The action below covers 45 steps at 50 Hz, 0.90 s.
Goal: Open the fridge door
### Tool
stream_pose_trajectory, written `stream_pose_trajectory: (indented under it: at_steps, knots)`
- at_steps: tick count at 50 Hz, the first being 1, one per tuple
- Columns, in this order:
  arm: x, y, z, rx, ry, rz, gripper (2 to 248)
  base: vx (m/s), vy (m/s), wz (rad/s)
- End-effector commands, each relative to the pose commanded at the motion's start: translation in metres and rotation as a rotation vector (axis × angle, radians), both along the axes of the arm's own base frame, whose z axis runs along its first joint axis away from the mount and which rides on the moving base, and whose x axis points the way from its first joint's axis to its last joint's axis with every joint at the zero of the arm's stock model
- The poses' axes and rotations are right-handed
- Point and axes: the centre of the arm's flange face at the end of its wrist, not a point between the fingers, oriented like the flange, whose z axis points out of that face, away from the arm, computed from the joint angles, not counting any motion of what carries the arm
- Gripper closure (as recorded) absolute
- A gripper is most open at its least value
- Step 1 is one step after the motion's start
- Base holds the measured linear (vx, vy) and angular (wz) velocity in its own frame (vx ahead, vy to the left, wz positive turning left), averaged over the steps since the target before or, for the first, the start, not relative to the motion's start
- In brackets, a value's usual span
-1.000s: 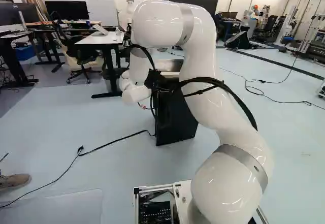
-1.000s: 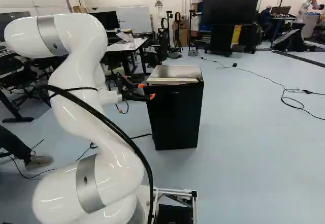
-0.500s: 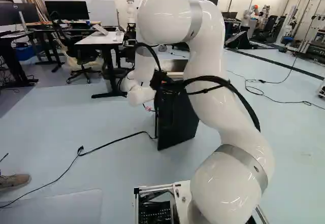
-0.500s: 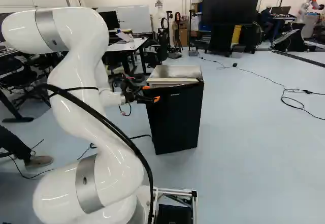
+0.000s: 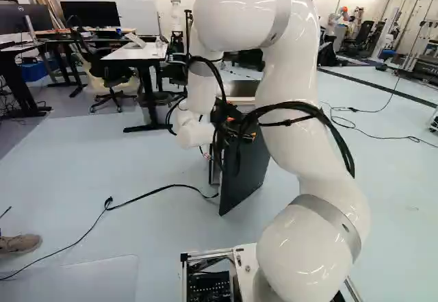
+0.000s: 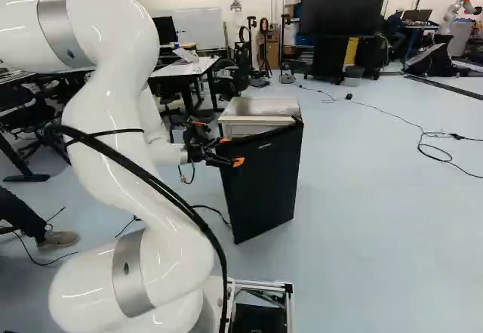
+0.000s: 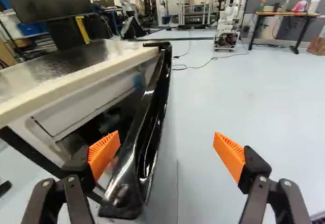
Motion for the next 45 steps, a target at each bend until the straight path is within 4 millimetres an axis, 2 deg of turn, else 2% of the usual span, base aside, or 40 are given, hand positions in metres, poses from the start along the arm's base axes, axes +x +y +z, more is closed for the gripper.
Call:
stream_pose_trajectory:
  at_steps: [38, 45]
  knots:
    - [-0.089, -0.05, -0.004, -0.049, 0.101, -0.27, 3, 0.0, 0.0, 0.0]
    - [-0.099, -0.056, -0.005, -0.061, 0.113, -0.295, 3, 0.0, 0.0, 0.0]
